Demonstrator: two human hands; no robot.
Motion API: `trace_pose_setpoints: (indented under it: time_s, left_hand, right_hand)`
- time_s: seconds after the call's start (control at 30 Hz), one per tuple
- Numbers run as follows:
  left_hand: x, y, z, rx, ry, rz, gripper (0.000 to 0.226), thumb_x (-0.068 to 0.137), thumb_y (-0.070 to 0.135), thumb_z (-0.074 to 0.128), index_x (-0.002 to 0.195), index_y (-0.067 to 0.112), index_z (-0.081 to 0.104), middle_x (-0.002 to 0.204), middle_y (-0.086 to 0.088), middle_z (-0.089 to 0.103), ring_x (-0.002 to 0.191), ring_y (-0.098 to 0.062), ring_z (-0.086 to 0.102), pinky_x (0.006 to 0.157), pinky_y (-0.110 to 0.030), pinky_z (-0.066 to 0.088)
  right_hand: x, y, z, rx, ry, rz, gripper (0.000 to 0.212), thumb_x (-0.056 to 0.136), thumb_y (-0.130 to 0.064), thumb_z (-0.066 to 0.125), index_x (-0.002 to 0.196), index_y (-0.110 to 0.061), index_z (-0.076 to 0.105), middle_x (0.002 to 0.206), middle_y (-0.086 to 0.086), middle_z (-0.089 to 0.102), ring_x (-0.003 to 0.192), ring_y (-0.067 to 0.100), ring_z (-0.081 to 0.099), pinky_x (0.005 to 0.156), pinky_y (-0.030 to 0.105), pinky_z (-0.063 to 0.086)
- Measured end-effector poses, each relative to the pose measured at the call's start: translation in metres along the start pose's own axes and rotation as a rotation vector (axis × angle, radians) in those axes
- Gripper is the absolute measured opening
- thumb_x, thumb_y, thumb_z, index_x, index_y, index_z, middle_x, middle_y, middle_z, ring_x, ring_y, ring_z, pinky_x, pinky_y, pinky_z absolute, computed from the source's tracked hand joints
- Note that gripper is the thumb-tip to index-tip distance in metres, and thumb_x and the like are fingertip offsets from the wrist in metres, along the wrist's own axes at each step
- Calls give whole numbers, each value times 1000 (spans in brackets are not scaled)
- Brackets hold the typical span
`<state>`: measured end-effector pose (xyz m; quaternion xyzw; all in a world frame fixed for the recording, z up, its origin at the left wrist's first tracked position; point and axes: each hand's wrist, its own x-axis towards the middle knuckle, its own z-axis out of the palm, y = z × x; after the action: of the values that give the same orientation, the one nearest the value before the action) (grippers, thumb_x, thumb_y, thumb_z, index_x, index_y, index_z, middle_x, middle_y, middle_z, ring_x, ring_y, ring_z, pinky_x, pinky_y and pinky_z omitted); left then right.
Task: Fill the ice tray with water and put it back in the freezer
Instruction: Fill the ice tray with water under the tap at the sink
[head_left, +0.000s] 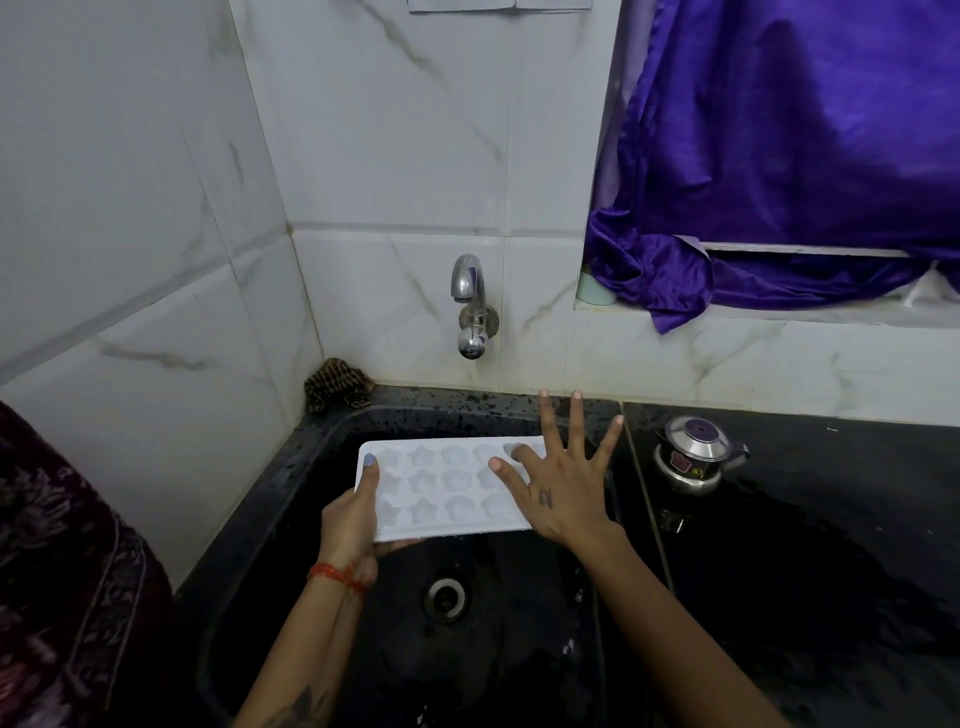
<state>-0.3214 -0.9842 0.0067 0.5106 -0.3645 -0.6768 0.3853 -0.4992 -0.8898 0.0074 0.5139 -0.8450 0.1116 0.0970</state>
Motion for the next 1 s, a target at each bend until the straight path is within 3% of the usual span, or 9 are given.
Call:
trace_pose_setpoints:
  time_s: [0.17, 0.3, 0.57, 0.7, 0.83, 1.0]
  left_hand:
    - [0, 2, 0, -3, -2, 2, 34, 86, 45, 61, 81, 11, 65, 79, -8, 68, 69, -25, 66, 38, -37, 54]
    - [0, 3, 0, -2, 6, 15, 33, 87, 43, 61, 79, 11, 64, 75, -6, 68, 66, -23, 66, 37, -34, 52]
    - [3, 2, -1, 10, 12, 25, 34, 85, 45, 62, 78, 11, 65, 76, -6, 68, 66, -23, 66, 37, -33, 52]
    - [5, 0, -1, 19, -7, 5, 35, 85, 46, 61, 81, 11, 65, 79, -7, 69, 70, -25, 67, 42, -37, 55]
    - [7, -1, -4, 18, -9, 5, 38, 84, 47, 62, 84, 10, 66, 83, -9, 70, 73, -27, 67, 43, -39, 56]
    - [9, -1, -5, 22, -4, -2, 37, 84, 47, 62, 83, 10, 66, 88, -10, 70, 76, -28, 67, 55, -44, 58]
  right_hand:
    - [3, -5, -3, 263, -73, 52, 83, 75, -78, -3, 117, -41, 59, 153, -6, -26, 120, 19, -55, 89, 57, -41]
    - [4, -4, -5, 301, -88, 73, 73, 79, -77, 4, 111, -42, 60, 156, -3, -21, 120, 19, -55, 89, 56, -41]
    - [-2, 6, 2, -10, 87, -18, 76, 83, -74, -2, 110, -44, 63, 157, 2, -7, 140, 34, -27, 100, 66, -27]
    - [-1, 6, 0, -21, 41, -15, 83, 79, -76, -9, 116, -46, 59, 153, -1, -21, 136, 31, -37, 97, 65, -31]
    - [-1, 3, -7, 203, -54, 35, 82, 73, -77, -7, 119, -48, 54, 153, -4, -27, 126, 24, -49, 93, 61, -37]
    - [0, -4, -14, 334, -63, 42, 75, 76, -78, 7, 121, -41, 54, 156, -3, -24, 129, 20, -47, 95, 57, -37]
